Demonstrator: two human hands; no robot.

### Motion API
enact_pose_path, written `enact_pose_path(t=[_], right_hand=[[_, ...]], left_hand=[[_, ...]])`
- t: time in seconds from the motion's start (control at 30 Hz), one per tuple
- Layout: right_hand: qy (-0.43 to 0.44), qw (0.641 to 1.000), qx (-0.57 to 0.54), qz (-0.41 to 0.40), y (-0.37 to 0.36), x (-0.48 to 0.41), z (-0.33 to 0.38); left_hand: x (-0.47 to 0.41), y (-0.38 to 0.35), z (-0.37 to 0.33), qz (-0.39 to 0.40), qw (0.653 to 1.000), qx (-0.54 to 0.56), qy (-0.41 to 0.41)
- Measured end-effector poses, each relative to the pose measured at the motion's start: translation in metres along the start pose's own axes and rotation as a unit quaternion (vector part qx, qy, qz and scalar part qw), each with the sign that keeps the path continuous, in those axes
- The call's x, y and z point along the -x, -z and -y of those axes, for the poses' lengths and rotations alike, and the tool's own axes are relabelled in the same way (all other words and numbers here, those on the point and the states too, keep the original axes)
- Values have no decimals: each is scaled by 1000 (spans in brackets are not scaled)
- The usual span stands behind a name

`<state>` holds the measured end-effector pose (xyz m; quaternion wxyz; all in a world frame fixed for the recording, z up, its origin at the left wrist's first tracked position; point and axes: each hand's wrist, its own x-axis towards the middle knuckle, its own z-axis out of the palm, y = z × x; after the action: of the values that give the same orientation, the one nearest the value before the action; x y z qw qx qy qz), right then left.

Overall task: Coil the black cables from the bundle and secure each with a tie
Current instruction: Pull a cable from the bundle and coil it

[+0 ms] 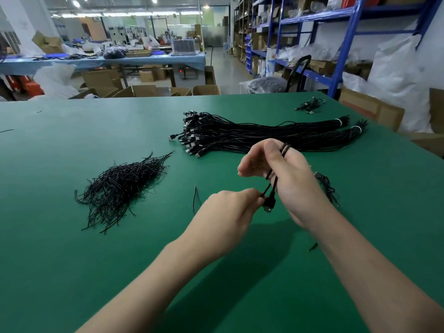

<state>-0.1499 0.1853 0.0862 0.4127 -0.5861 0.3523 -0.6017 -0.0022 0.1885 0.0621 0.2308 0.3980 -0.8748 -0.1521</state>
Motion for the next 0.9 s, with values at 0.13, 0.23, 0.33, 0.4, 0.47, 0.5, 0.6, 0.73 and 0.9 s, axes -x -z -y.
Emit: enact_pose_path(t=[0.13,0.23,0.33,0.4,0.47,0.5,0.6,0.73,0.9], right_hand=[[-4,977,211,31,5,2,-6],[-31,962,258,87,4,10,-8],[-112,965,152,184,-4,16,-5],[-171,948,60,263,-8,20,-1],[-211,919,-46,331,-8,24,3],[-227,903,-102,350,-7,26,5],[-208,881,-236,352,-5,32,11],[-110,901,-339,247,-10,24,25],[-44,990,-135,10,-5,1,23]], left_hand=[[9,28,-13,-26,993,-109,-42],[12,59,-14,-70,989,-48,-119],[3,77,-4,-71,984,-37,-159],[-3,80,4,-64,984,-7,-163],[-7,77,14,-55,982,109,-146],[-9,74,19,-56,971,192,-131],[-14,54,31,-92,931,341,-89],[-8,4,24,-97,929,357,-14],[8,-21,3,-20,984,179,-17]])
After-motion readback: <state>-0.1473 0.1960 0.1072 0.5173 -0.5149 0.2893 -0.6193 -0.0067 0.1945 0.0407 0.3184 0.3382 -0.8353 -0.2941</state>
